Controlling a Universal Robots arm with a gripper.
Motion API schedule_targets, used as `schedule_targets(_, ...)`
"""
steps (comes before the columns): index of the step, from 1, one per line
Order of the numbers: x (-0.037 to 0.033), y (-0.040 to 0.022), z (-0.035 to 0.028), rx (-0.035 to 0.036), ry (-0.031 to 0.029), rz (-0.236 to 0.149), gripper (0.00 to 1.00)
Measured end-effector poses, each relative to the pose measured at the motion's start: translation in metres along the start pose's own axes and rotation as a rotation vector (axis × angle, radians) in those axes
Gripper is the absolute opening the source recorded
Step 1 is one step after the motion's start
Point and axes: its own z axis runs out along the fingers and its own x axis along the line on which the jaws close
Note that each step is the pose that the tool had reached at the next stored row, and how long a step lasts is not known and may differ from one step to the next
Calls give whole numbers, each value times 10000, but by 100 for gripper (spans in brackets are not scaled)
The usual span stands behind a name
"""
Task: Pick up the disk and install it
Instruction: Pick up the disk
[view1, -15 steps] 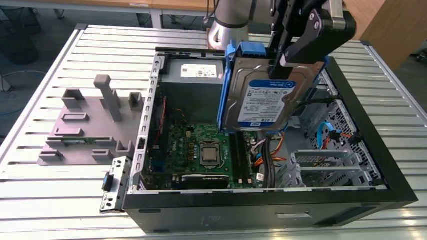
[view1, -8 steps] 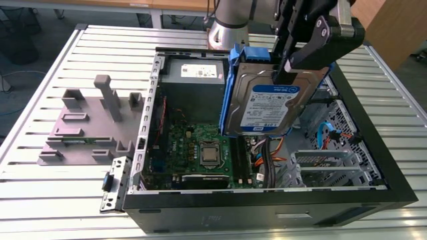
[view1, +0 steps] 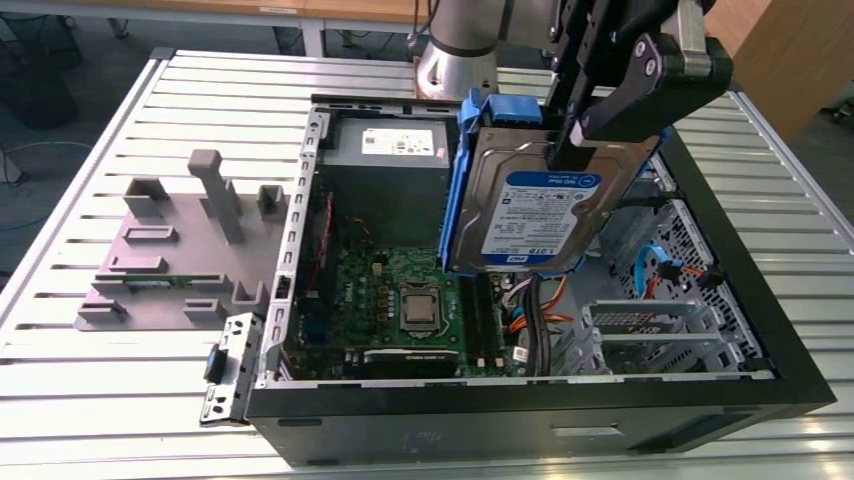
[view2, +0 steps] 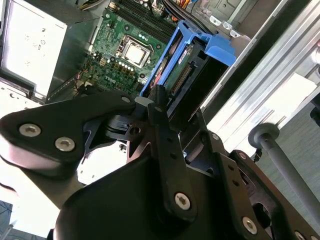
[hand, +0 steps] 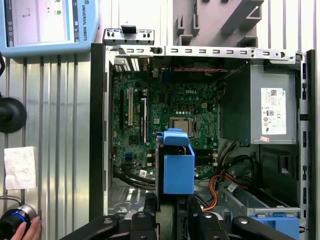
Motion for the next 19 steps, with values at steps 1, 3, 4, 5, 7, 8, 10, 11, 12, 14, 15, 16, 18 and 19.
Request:
schedule_targets(1,0,0,0,1,0,0,35)
schedule_targets(3,0,-8,0,0,0,-2,35)
schedule_targets(4,1,-15,0,0,0,-1,35)
schedule_targets(5,1,-23,0,0,0,0,35)
schedule_targets(7,0,-54,-1,0,0,0,35)
schedule_targets(8,-1,-71,-1,-1,0,0,35)
schedule_targets(10,-1,-105,-2,-1,0,0,35)
schedule_targets(11,-1,-118,-2,-1,0,0,35)
schedule_targets(12,-1,-123,-2,-1,0,0,35)
schedule_targets(14,-1,-123,-2,-1,0,1,35)
schedule_targets(15,-1,-129,-2,-1,0,0,35)
schedule_targets(16,-1,-135,-2,-1,0,0,35)
schedule_targets(18,-2,-136,-2,-1,0,0,35)
schedule_targets(19,-2,-136,-2,-1,0,0,35)
